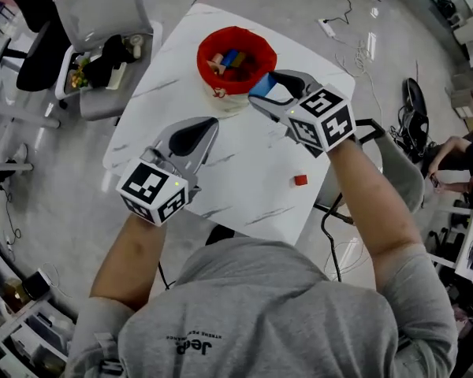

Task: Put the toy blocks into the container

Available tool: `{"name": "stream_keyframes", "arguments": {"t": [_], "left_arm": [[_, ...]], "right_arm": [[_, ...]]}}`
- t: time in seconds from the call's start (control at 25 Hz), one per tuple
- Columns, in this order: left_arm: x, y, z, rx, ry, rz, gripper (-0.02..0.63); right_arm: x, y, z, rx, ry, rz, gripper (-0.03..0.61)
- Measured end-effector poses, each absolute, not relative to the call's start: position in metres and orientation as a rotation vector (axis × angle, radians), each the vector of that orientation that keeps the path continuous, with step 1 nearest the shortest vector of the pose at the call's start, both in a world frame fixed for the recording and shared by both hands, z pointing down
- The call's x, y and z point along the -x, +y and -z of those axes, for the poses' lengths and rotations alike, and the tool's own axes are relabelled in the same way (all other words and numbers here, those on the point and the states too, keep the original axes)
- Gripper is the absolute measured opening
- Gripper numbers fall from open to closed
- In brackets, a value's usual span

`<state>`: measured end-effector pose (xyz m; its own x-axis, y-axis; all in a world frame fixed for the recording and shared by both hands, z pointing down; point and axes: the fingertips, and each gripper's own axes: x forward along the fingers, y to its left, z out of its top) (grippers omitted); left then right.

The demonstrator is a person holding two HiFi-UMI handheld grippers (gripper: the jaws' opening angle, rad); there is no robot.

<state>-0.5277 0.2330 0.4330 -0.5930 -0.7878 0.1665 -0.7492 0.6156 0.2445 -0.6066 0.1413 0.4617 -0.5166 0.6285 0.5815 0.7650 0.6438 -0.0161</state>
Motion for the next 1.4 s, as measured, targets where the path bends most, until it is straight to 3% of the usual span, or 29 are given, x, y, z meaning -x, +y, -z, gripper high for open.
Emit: {"name": "stream_keyframes", "arguments": {"t": [0.36,0.44,0.64,1.0,1.4], "left_arm": [[0.580,0.242,-0.410,-1.203,-2.642,0.221,0.051],[0.581,0.239,-0.407,-1.214,-2.640,0.226,0.051],[0.577,0.226,-0.404,-1.262,-2.623,0.223,0.051],[0.555,0.177,-0.414,-1.405,-2.546,0.197,0.051],[0.483,0.088,-0.489,-1.581,-2.302,0.135,0.051]], "right_arm": [[0.705,0.171,-0.443,0.987,-2.370,0.327,0.315],[0.709,0.174,-0.435,0.987,-2.390,0.306,0.351],[0.696,0.157,-0.416,1.006,-2.425,0.302,0.350],[0.612,0.062,-0.426,0.856,-2.500,0.168,0.348],[0.470,-0.033,-0.565,0.542,-2.324,0.032,0.347]]}}
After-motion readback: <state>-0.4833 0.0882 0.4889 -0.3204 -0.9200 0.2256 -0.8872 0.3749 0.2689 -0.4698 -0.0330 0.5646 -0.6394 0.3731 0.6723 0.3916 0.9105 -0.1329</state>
